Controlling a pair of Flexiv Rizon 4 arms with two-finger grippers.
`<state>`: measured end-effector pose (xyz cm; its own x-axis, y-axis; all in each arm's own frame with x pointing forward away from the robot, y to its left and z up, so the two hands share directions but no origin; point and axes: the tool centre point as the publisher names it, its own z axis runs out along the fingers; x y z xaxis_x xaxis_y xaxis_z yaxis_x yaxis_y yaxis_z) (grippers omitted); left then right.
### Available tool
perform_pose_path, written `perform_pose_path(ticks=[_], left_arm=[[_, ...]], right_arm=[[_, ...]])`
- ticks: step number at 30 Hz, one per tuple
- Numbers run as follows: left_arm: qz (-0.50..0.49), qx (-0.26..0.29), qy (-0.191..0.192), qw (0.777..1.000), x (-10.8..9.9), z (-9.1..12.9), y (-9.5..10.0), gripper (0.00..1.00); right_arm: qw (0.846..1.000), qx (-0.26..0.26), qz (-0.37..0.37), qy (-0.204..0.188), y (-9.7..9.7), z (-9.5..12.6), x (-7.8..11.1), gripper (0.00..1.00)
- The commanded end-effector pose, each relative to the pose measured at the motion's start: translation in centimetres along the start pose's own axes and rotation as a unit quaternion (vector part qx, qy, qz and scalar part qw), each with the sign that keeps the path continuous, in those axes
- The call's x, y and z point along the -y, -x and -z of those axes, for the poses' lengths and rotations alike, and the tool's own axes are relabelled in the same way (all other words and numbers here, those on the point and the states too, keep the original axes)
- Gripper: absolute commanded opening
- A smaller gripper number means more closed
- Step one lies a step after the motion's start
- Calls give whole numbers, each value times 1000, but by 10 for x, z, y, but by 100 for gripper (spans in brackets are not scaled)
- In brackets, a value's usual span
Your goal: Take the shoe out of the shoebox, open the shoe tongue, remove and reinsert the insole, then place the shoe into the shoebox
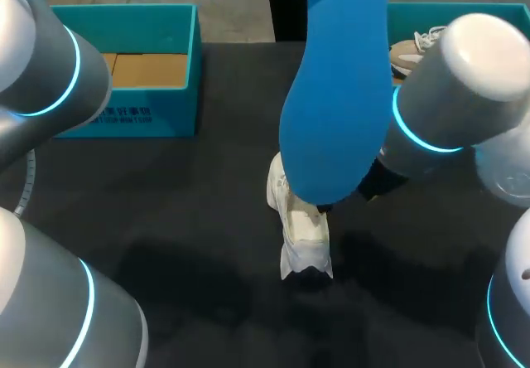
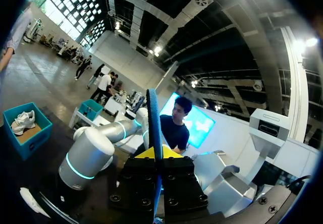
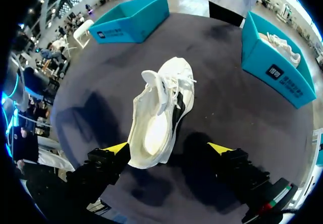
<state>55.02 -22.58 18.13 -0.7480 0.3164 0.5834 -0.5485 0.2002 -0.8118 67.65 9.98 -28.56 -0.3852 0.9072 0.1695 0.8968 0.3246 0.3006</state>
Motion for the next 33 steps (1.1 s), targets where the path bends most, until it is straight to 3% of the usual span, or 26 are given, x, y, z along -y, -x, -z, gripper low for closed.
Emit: perform_pose_path(ticks=[1, 10, 15, 19, 26, 33], left_arm=[[0, 1, 0, 1000, -1, 0, 0, 0], [0, 1, 0, 1000, -1, 0, 0, 0], [0, 1, 0, 1000, -1, 0, 0, 0], [0, 1, 0, 1000, -1, 0, 0, 0], [0, 1, 0, 1000, -1, 0, 0, 0], [0, 1, 0, 1000, -1, 0, 0, 0]], right_arm=[[1000, -26, 0, 12, 7, 4, 8, 100], [1000, -26, 0, 12, 7, 4, 8, 100], [996, -64, -66, 13, 29, 17, -7, 100], [990, -104, -94, 22, 34, 26, -14, 100], [975, -179, -109, 70, 27, 32, -20, 100], [969, -209, -112, 72, 13, 42, -31, 100]])
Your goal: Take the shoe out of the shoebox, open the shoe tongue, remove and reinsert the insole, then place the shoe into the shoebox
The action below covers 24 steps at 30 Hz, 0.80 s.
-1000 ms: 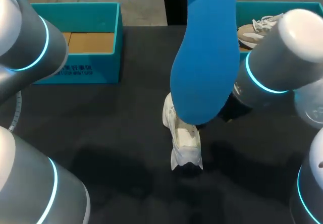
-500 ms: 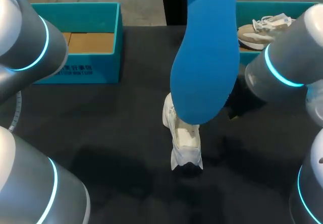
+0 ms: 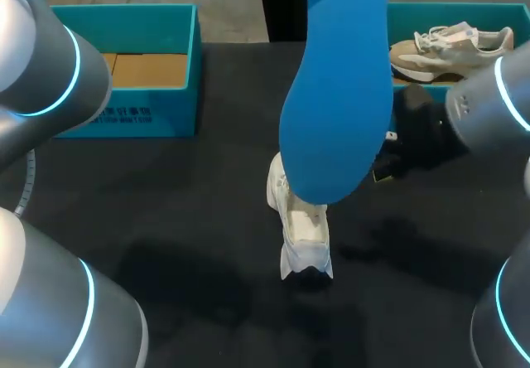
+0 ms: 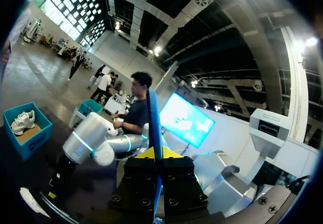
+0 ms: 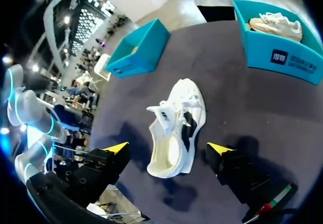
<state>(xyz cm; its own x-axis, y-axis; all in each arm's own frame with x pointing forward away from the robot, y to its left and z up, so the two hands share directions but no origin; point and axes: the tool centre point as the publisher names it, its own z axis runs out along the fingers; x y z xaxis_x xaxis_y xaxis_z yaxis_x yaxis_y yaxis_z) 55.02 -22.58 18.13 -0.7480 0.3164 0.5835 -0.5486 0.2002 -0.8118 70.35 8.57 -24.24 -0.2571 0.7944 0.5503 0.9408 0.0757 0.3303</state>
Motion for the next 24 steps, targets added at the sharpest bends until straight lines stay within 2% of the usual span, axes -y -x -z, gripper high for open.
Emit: perform_pose_path(ticks=[1, 5, 8, 13, 24], left_arm=[[0, 1, 0, 1000, -1, 0, 0, 0], [0, 1, 0, 1000, -1, 0, 0, 0], [0, 1, 0, 1000, -1, 0, 0, 0], [0, 1, 0, 1000, -1, 0, 0, 0], [0, 1, 0, 1000, -1, 0, 0, 0]], right_arm=[[999, -33, -10, 6, -5, 3, 1, 100], [998, -67, -22, 3, -18, 8, -4, 100], [997, -73, -29, 2, -25, 15, -9, 100], [994, -96, -50, 7, -24, 18, -18, 100], [979, -187, -73, 27, -28, 22, -37, 100]])
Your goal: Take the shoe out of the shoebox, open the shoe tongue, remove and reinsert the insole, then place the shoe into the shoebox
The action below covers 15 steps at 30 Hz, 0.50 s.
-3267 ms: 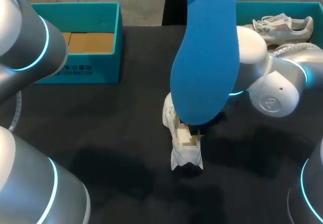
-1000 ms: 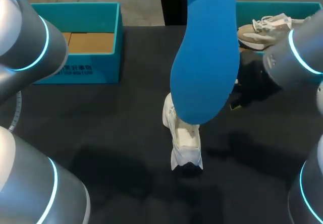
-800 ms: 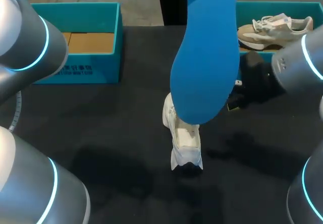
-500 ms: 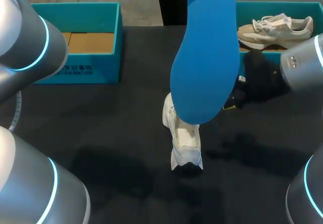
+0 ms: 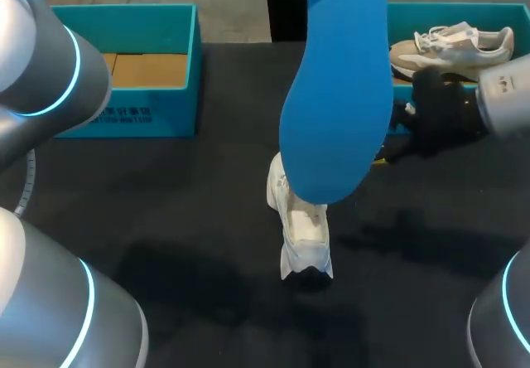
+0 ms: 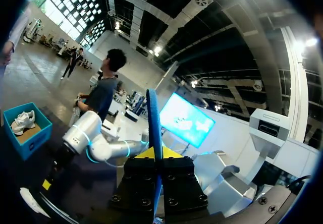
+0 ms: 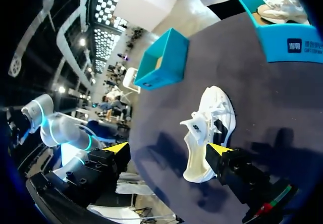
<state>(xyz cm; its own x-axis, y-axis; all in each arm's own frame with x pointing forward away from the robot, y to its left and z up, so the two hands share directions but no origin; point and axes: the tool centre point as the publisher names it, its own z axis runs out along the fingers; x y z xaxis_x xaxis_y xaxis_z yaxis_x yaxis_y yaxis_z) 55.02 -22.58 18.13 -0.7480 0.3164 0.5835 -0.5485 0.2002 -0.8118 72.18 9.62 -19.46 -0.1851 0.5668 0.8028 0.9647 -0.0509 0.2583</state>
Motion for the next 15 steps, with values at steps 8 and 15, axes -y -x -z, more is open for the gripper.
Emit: perform_pose_path(ticks=[8, 15], left_arm=[[0, 1, 0, 1000, -1, 0, 0, 0], [0, 1, 0, 1000, -1, 0, 0, 0]], right_arm=[[998, -55, -4, 6, -2, 1, -11, 100], [997, -77, -6, -4, -6, 3, -15, 100]])
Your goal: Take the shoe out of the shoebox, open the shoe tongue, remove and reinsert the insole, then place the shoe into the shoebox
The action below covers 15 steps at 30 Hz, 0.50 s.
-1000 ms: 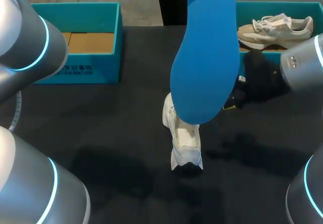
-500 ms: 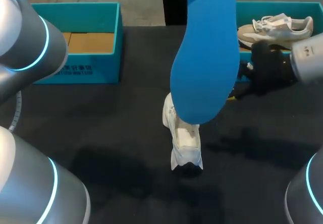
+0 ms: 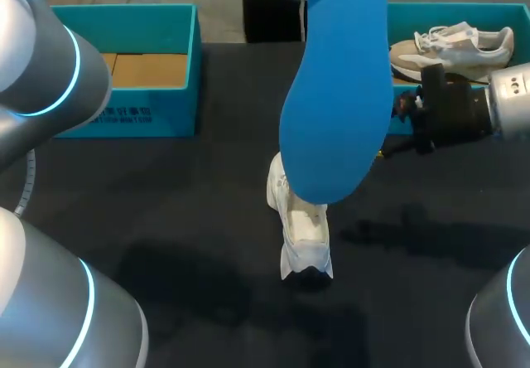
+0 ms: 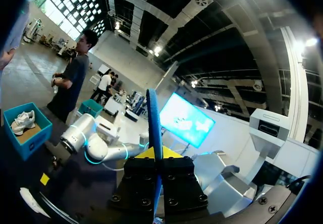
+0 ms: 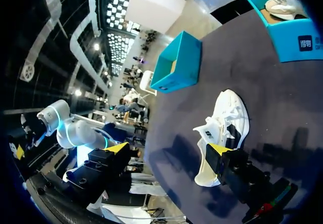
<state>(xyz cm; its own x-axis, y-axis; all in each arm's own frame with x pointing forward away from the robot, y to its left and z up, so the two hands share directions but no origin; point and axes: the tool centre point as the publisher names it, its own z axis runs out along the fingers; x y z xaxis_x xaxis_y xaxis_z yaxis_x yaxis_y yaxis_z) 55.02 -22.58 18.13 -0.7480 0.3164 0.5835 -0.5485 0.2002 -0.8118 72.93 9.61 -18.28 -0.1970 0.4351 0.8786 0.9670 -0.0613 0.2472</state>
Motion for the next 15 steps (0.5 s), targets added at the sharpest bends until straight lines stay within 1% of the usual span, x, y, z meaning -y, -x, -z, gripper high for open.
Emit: perform_pose_path(ticks=[1, 3, 4, 6, 7, 9, 10, 15], left_arm=[[0, 1, 0, 1000, -1, 0, 0, 0], [0, 1, 0, 1000, -1, 0, 0, 0], [0, 1, 0, 1000, -1, 0, 0, 0], [0, 1, 0, 1000, -1, 0, 0, 0], [0, 1, 0, 1000, -1, 0, 0, 0], [0, 1, 0, 1000, -1, 0, 0, 0], [0, 1, 0, 1000, -1, 0, 0, 0], [0, 1, 0, 1000, -1, 0, 0, 0]], right_arm=[[1000, -6, -1, -7, 2, -2, -5, 100], [1000, -10, -1, -8, 2, -2, -5, 100], [1000, -28, -7, -8, 1, -2, -6, 100], [999, -39, -12, -9, 0, -1, -8, 100], [998, -57, -19, -6, 0, 0, -9, 100], [998, -57, -20, -6, 0, 0, -9, 100], [997, -68, -25, -9, 0, 2, -11, 100], [997, -68, -25, -9, 0, 2, -11, 100]])
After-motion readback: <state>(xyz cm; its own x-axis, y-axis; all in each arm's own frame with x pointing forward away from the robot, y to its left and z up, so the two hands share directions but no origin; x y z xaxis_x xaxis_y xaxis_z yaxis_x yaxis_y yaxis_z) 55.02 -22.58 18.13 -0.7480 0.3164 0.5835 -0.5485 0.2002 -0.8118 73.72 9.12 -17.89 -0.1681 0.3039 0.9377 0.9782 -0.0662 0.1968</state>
